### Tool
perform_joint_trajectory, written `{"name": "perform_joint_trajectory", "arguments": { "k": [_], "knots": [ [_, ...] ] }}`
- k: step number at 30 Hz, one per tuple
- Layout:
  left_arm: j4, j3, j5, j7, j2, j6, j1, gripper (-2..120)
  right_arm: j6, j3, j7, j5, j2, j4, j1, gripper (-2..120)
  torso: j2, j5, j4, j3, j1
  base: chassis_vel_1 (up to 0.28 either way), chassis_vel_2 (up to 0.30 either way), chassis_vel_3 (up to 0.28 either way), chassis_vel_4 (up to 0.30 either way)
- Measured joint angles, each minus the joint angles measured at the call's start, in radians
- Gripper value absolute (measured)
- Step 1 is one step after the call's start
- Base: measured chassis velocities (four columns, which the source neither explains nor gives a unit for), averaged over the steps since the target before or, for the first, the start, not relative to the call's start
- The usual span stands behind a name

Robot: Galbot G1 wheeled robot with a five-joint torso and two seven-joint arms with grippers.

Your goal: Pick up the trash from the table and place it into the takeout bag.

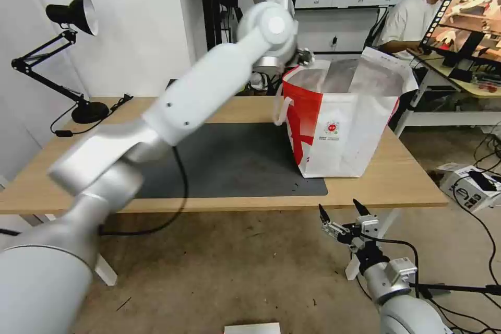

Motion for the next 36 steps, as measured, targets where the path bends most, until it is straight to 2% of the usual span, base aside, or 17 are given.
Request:
{"name": "perform_joint_trajectory", "arguments": {
  "k": [3, 5, 6, 7, 9, 10, 12, 13, 16, 17, 19, 21, 23, 24, 29, 33, 36],
  "knots": [
    [-0.115, -0.001, 0.075, 0.028, 0.107, -0.046, 0.060, 91, 0.000, 0.000, 0.000, 0.000, 0.000, 0.000, 0.000, 100, 0.000, -0.0003, -0.0002, 0.000, 0.000, 0.000, 0.000, 0.000, 0.000],
    [-0.229, -0.009, 0.250, 0.078, 0.220, -0.195, 0.151, 99, 0.000, 0.000, 0.000, 0.000, 0.000, 0.000, 0.000, 100, 0.000, -0.0003, -0.0007, 0.000, 0.000, 0.000, 0.000, 0.000, 0.000],
    [-0.229, -0.009, 0.250, 0.078, 0.220, -0.195, 0.151, 99, 0.000, 0.000, 0.000, 0.000, 0.000, 0.000, 0.000, 100, 0.000, -0.0003, -0.0007, 0.000, 0.000, 0.000, 0.000, 0.000, 0.000],
    [-0.295, -0.051, 0.342, 0.115, 0.289, -0.270, 0.230, 99, 0.000, 0.000, 0.000, 0.000, 0.000, 0.000, 0.000, 100, 0.000, -0.0003, -0.0006, 0.000, 0.000, 0.000, 0.000, 0.000, 0.000],
    [-0.379, -0.146, 0.441, 0.171, 0.366, -0.331, 0.374, 100, 0.000, 0.000, 0.000, 0.000, 0.000, 0.000, 0.000, 100, 0.000, -0.0007, 0.0000, 0.000, 0.000, 0.000, 0.000, 0.000, 0.000],
    [-0.379, -0.146, 0.441, 0.171, 0.366, -0.331, 0.374, 100, 0.000, 0.000, 0.000, 0.000, 0.000, 0.000, 0.000, 100, 0.000, -0.0007, 0.0000, 0.000, 0.000, 0.000, 0.000, 0.000, 0.000],
    [-0.461, -0.283, 0.605, 0.319, 0.461, -0.459, 0.571, 100, 0.000, 0.000, 0.000, 0.000, 0.000, 0.000, 0.000, 100, 0.000, -0.0004, -0.0003, 0.000, 0.000, 0.000, 0.000, 0.000, 0.000],
    [-0.461, -0.283, 0.605, 0.319, 0.461, -0.459, 0.571, 100, 0.000, 0.000, 0.000, 0.000, 0.000, 0.000, 0.000, 100, 0.000, -0.0004, -0.0003, 0.000, 0.000, 0.000, 0.000, 0.000, 0.000],
    [-0.536, -0.485, 0.712, 0.428, 0.529, -0.562, 0.850, 100, 0.000, 0.000, 0.000, 0.000, 0.000, 0.000, 0.000, 100, 0.000, -0.0006, -0.0001, 0.000, 0.000, 0.000, 0.000, 0.000, 0.000],
    [-0.536, -0.485, 0.712, 0.428, 0.529, -0.562, 0.850, 100, 0.000, 0.000, 0.000, 0.000, 0.000, 0.000, 0.000, 100, 0.000, -0.0006, -0.0001, 0.000, 0.000, 0.000, 0.000, 0.000, 0.000],
    [-0.542, -0.572, 0.792, 0.472, 0.545, -0.666, 1.005, 100, 0.000, 0.000, 0.000, 0.000, 0.000, 0.000, 0.000, 100, 0.000, -0.0001, 0.0002, 0.000, 0.000, 0.000, 0.000, 0.000, 0.000],
    [-0.529, -0.578, 0.824, 0.486, 0.538, -0.689, 1.031, 100, 0.000, 0.000, 0.000, 0.000, 0.000, 0.000, 0.000, 100, 0.000, 0.0003, 0.0001, 0.000, 0.000, 0.000, 0.000, 0.000, 0.000],
    [-0.498, -0.621, 0.934, 0.508, 0.505, -0.746, 1.120, 100, 0.000, 0.000, 0.000, 0.000, 0.000, 0.000, 0.000, 100, 0.000, 0.0001, -0.0020, 0.000, 0.000, 0.000, 0.000, 0.000, 0.000],
    [-0.498, -0.621, 0.934, 0.508, 0.505, -0.746, 1.120, 100, 0.000, 0.000, 0.000, 0.000, 0.000, 0.000, 0.000, 100, 0.000, 0.0001, -0.0020, 0.000, 0.000, 0.000, 0.000, 0.000, 0.000],
    [-0.497, -0.802, 1.069, 0.568, 0.433, -0.825, 1.383, 100, 0.000, 0.000, 0.000, 0.000, 0.000, 0.000, 0.000, 100, 0.000, 0.0000, 0.0000, 0.000, 0.000, 0.000, 0.000, 0.000, 0.000],
    [-0.498, -0.934, 1.123, 0.614, 0.349, -0.879, 1.564, 100, 0.000, 0.000, 0.000, 0.000, 0.000, 0.000, 0.000, 100, 0.000, 0.0000, -0.0004, 0.000, 0.000, 0.000, 0.000, 0.000, 0.000],
    [-0.519, -0.987, 1.134, 0.631, 0.305, -0.896, 1.654, 100, 0.000, 0.000, 0.000, 0.000, 0.000, 0.000, 0.000, 100, 0.000, 0.0007, -0.0005, 0.000, 0.000, 0.000, 0.000, 0.000, 0.000]
  ]
}}
